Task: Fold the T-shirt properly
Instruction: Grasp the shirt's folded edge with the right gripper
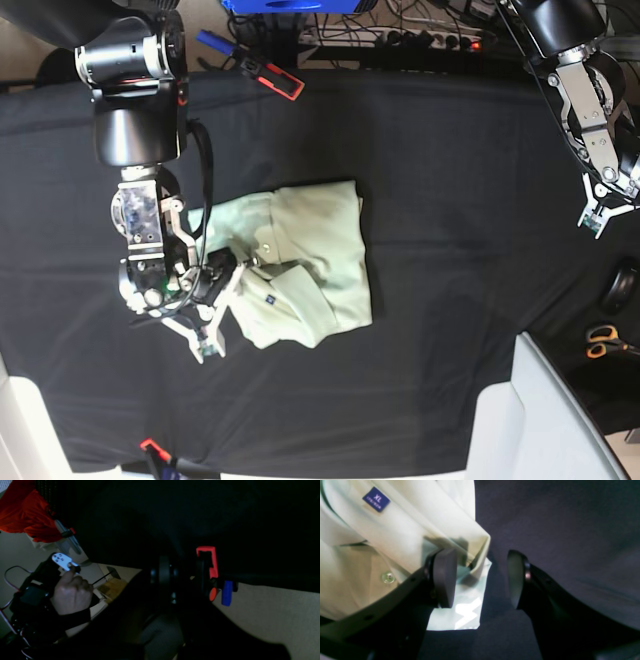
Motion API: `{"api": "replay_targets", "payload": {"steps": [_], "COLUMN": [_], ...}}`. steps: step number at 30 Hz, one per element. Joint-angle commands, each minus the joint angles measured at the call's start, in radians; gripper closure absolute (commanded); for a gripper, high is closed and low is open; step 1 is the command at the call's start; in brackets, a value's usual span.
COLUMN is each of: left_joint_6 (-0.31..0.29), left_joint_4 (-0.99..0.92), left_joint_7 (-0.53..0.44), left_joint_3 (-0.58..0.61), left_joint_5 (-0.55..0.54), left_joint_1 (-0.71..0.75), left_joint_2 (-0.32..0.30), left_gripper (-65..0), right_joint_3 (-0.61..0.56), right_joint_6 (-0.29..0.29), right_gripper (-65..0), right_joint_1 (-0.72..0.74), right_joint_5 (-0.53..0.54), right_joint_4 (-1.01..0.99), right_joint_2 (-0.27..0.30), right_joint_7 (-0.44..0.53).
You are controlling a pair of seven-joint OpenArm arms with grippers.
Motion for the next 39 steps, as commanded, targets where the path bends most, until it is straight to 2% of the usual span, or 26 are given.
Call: {"api": "replay_targets", "payload": {"steps": [1, 7, 9, 12, 13, 27, 28, 30, 31, 35, 38, 39], "left_joint_6": [0.010, 0.010, 0.010, 0.010, 0.010, 0.010, 0.010, 0.010, 0.010, 0.010, 0.010, 0.010], "left_joint_4": [0.015, 0.015, 0.015, 0.015, 0.015, 0.013, 0.013, 0.013, 0.013, 0.013, 0.004, -0.007], "left_joint_7": [0.003, 0.003, 0.003, 0.003, 0.003, 0.003, 0.003, 0.003, 0.003, 0.003, 0.003, 0.003], "left_joint_3": [-0.003, -0.002, -0.003, -0.003, -0.003, -0.002, -0.002, -0.002, -0.002, -0.002, -0.002, -0.002], "left_joint_5": [0.014, 0.014, 0.014, 0.014, 0.014, 0.014, 0.014, 0.014, 0.014, 0.014, 0.014, 0.014], "left_joint_1": [-0.009, -0.009, -0.009, -0.009, -0.009, -0.009, -0.009, -0.009, -0.009, -0.009, -0.009, -0.012], "left_joint_2": [-0.016, -0.014, -0.014, -0.014, -0.014, -0.014, -0.014, -0.014, -0.014, -0.014, -0.014, -0.014], "left_gripper": [0.0, 0.0, 0.0, 0.0, 0.0, 0.0, 0.0, 0.0, 0.0, 0.0, 0.0, 0.0], "right_joint_3": [0.001, 0.001, 0.001, 0.001, 0.001, -0.003, -0.005, -0.008, -0.008, -0.008, -0.010, -0.010], "right_joint_6": [-0.001, -0.001, -0.001, -0.001, -0.001, -0.002, -0.021, -0.114, -0.140, -0.171, -0.284, -0.323], "right_gripper": [-29.9, -28.4, -20.9, -1.3, 0.0, 0.0, 0.0, 0.0, 0.0, 0.0, 0.0, -2.2], "right_joint_1": [0.025, 0.025, 0.025, 0.025, 0.025, 0.074, 0.085, 0.103, 0.105, 0.119, 0.146, 0.157], "right_joint_5": [0.004, 0.005, 0.005, 0.005, 0.005, 0.002, 0.002, 0.002, 0.002, 0.002, 0.002, 0.002], "right_joint_4": [0.000, -0.020, -0.020, -0.020, -0.020, -0.014, -0.014, -0.012, -0.012, -0.018, -0.014, -0.012], "right_joint_2": [-0.004, -0.004, -0.004, -0.004, -0.004, -0.005, -0.005, -0.005, -0.005, -0.005, -0.005, -0.005], "right_joint_7": [0.011, 0.034, 0.034, 0.034, 0.033, 0.022, 0.010, -0.027, -0.033, -0.061, -0.197, -0.249]}}
